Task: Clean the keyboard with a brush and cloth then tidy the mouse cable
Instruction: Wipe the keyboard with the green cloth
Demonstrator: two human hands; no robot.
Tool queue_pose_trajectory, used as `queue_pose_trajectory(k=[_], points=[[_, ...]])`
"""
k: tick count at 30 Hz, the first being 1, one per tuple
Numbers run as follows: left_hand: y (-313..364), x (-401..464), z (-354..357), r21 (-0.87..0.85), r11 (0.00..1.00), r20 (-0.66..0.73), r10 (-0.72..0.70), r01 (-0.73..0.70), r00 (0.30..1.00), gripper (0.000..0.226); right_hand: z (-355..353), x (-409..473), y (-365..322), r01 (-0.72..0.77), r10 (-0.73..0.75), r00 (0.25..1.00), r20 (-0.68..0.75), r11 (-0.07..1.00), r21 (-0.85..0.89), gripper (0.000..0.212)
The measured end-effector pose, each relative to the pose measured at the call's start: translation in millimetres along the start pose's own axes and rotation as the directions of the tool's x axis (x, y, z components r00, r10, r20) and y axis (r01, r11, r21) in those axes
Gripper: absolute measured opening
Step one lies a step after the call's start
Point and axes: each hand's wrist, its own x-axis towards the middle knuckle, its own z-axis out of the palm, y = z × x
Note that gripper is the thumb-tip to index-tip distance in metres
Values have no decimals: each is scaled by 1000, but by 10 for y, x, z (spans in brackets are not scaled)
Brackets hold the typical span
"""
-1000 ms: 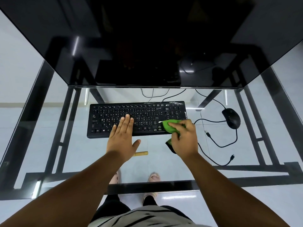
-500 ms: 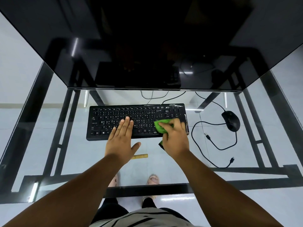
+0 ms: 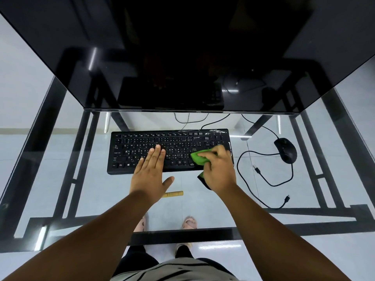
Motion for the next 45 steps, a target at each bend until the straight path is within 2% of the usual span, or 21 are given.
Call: queue_pose_trajectory(k=[3,5,8,11,13,15,17,18,19,23,28,33,40,45], points=[[-1,-3,1,-6,1000,2,-2,2,1000,85,-56,-9,147,-145,168,971,-168,980,139,42],[-1,-2,1,-8,1000,3,-5,5,1000,84,-88,-24,207,-182,199,966,-164,977,112,41],[4,-5,0,9,1000,5,-4,4,1000,84,-63,-57,178,-137,139,987,-83,990,27,43],[17,-12,10,19,1000,-4,-11,11,1000,84,-14,-75,99,24,-21,998,65,999,-49,49],[34,-16,11,20,1000,-2,-22,22,1000,84,-21,-100,140,110,-104,990,100,992,-60,44],[63,-17,9,19,999,6,-37,37,999,84,-65,-154,243,28,-28,1000,-14,1000,-13,39],[104,-10,2,2,999,3,-43,43,999,84,-112,-208,357,-108,113,980,-162,993,38,39],[124,-1,-1,-10,999,1,-36,36,999,84,-128,-228,393,-143,149,970,-192,989,45,41],[155,16,2,-16,1000,4,-24,24,1000,84,-146,-248,417,-141,145,972,-186,989,37,43],[272,89,9,-13,1000,5,12,-12,1000,86,-201,-309,486,31,-31,1000,-6,1000,-3,41],[373,201,-11,9,1000,15,28,-28,1000,92,-274,-311,609,-159,168,966,-194,985,65,41],[404,254,-12,25,999,31,33,-34,999,95,-281,-139,524,-195,192,972,-137,981,-5,45],[346,324,-49,-7,1000,27,10,-10,1000,109,-320,-185,547,-225,215,958,-191,974,-30,38],[309,368,-54,-23,1000,35,9,-9,999,115,-308,198,512,-244,232,962,-143,967,-71,39]])
